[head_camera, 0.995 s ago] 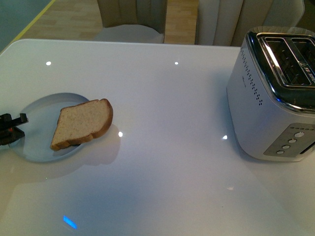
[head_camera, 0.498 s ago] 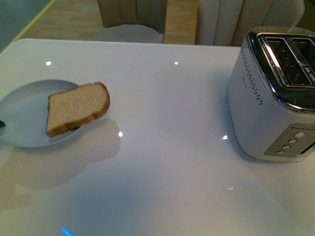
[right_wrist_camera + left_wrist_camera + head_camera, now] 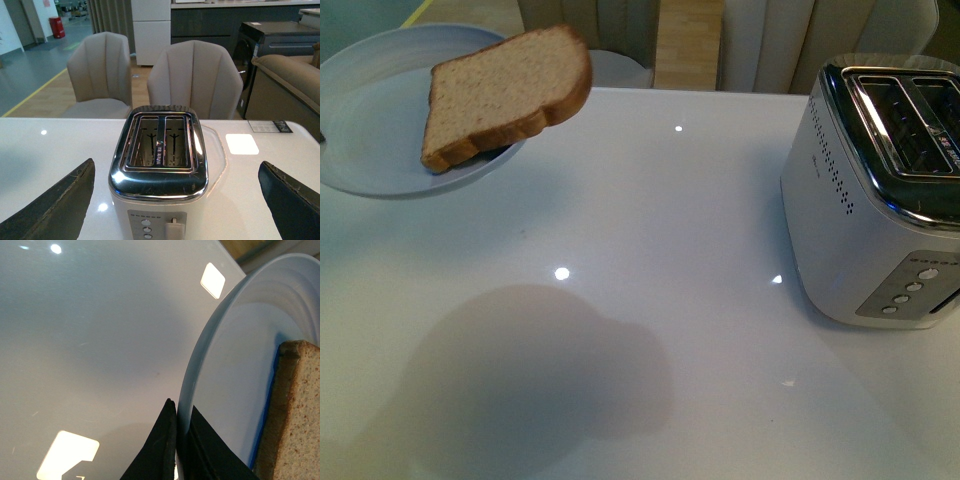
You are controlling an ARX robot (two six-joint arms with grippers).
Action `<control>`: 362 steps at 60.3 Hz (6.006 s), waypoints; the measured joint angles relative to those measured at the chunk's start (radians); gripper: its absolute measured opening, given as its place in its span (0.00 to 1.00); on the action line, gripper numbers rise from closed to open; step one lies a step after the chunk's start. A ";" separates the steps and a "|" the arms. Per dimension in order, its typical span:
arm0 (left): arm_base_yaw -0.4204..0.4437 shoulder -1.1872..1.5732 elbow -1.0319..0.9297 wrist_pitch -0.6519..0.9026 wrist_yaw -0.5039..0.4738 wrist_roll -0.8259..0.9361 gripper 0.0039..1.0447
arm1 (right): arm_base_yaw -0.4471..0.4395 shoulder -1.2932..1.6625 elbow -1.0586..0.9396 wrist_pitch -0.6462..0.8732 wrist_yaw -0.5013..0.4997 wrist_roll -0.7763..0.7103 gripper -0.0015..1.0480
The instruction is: Left arm holds plate, right arm toasts bread
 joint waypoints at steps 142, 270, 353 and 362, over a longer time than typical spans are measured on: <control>-0.357 -0.223 0.044 -0.154 -0.067 -0.158 0.02 | 0.301 1.397 0.459 0.745 -0.323 0.880 0.46; -0.355 -0.231 0.043 -0.158 -0.056 -0.158 0.02 | 0.185 1.582 0.551 0.574 0.176 -0.199 0.13; -0.362 -0.246 0.040 -0.175 -0.076 -0.130 0.02 | 0.005 0.752 0.082 0.646 0.002 -0.009 0.02; -0.366 -0.246 0.040 -0.177 -0.080 -0.127 0.02 | 0.005 0.650 0.047 0.580 0.002 -0.009 0.02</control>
